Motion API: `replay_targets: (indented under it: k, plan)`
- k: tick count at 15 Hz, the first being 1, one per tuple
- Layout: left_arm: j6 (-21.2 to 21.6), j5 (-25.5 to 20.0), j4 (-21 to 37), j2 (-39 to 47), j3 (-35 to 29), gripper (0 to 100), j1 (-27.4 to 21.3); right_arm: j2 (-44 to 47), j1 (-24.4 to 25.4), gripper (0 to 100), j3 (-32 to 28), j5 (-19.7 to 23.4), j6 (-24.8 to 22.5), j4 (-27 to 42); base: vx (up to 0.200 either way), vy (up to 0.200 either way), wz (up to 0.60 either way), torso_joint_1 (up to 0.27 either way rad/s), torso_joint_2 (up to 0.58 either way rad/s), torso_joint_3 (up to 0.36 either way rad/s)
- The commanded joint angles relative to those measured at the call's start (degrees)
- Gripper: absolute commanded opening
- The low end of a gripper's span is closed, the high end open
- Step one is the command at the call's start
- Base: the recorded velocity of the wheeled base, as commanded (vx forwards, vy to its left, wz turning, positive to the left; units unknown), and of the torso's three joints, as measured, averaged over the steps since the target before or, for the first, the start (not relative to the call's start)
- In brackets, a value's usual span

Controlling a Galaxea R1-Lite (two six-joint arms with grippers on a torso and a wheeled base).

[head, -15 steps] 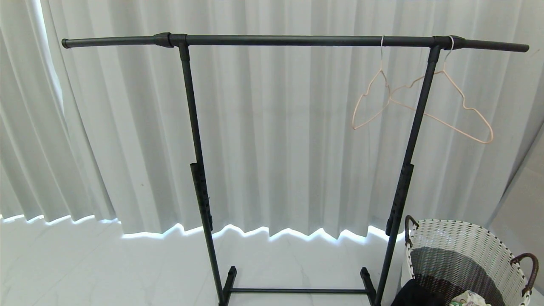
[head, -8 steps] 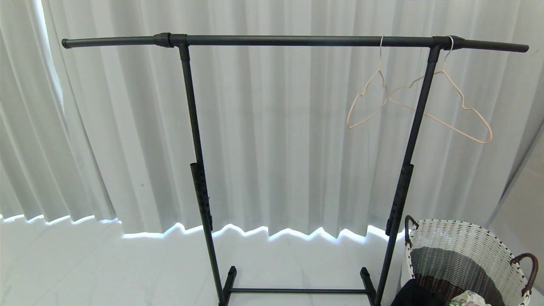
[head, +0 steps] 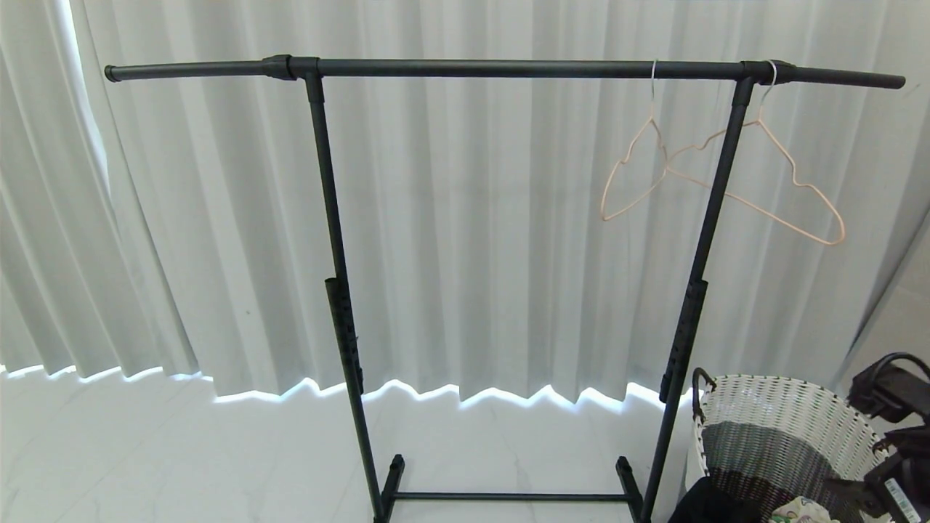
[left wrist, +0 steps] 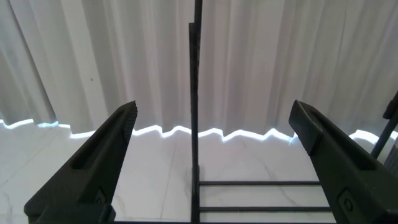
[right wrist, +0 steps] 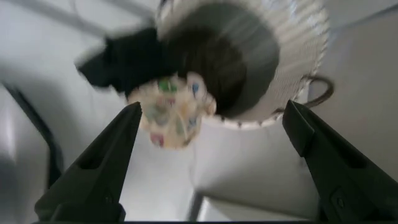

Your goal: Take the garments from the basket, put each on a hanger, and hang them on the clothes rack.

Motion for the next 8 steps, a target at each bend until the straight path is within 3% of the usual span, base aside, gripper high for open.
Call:
replay_targets:
  k: [1,6,8]
  plan:
    - [0.04,0.01,0.00,0.09,0.00,100,0.00,14.49,-3.04,100,1.97,-0.57,-4.40,-1.38,0.000,0.000,0.00,0.000,0.00,0.000]
    - [0.04,0.01,0.00,0.09,0.00,100,0.00,25.30,-3.04,100,8.12,-1.01,-6.68,-13.34,0.000,0.000,0.00,0.000,0.00,0.000]
    - [-0.05,0.01,0.09,0.00,0.00,100,0.00,26.53,-2.96,100,9.17,-4.18,-9.23,-16.41,0.000,0.000,0.00,0.000,0.00,0.000]
